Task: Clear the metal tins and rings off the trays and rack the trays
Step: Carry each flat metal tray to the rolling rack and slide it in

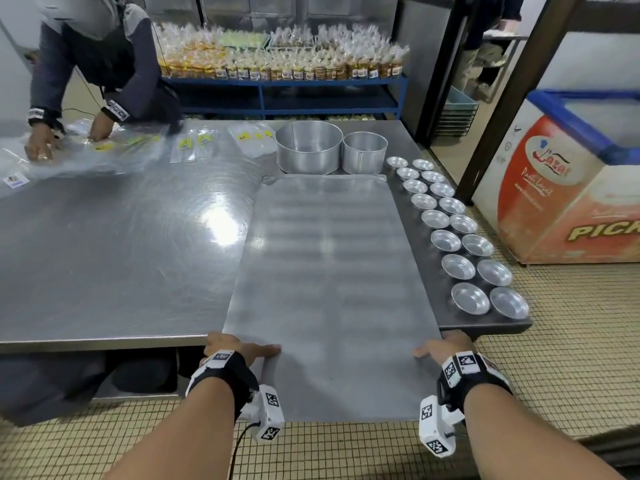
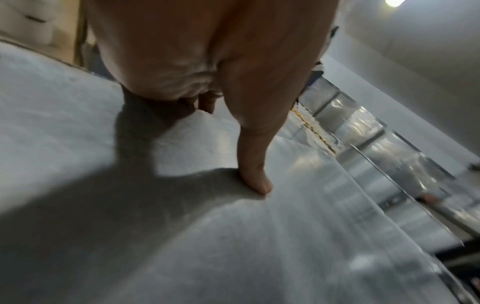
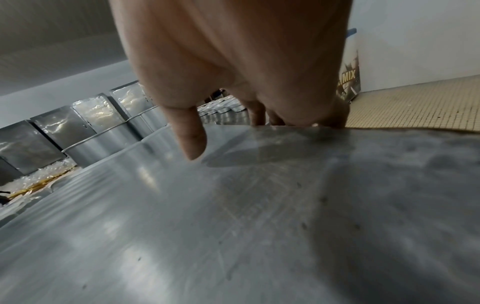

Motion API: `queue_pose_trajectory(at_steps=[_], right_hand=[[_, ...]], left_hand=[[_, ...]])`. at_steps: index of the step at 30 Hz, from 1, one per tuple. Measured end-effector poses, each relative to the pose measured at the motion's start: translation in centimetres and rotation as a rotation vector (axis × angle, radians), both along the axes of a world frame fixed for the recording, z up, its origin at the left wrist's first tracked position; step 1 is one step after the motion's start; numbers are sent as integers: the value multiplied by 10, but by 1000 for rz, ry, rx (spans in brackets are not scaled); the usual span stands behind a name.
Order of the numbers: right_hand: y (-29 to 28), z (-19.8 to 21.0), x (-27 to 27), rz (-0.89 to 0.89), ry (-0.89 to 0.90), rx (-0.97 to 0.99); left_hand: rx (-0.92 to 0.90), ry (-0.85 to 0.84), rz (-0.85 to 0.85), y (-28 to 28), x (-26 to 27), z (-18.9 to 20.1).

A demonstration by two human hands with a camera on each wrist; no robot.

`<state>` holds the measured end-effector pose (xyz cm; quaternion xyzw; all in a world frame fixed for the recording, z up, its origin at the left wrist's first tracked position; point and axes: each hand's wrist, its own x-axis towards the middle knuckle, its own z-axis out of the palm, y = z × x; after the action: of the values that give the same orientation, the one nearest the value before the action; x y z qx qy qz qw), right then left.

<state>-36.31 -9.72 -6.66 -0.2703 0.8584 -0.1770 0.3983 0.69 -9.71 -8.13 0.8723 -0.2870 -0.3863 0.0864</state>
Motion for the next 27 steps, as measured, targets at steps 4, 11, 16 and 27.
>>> queue_pose_trajectory(at_steps=[4, 11, 16, 27], right_hand=[[-5, 1, 14, -19, -17, -9], [-6, -7, 31, -128, 0, -85], [4, -19, 40, 18, 2, -56], [36, -11, 76, -1, -51, 12]], left_hand=[[-70, 128, 93, 3, 8, -1], [-41, 277, 156, 11, 32, 15], [-144, 260, 171, 18, 55, 18], [-22, 238, -33, 24, 95, 13]])
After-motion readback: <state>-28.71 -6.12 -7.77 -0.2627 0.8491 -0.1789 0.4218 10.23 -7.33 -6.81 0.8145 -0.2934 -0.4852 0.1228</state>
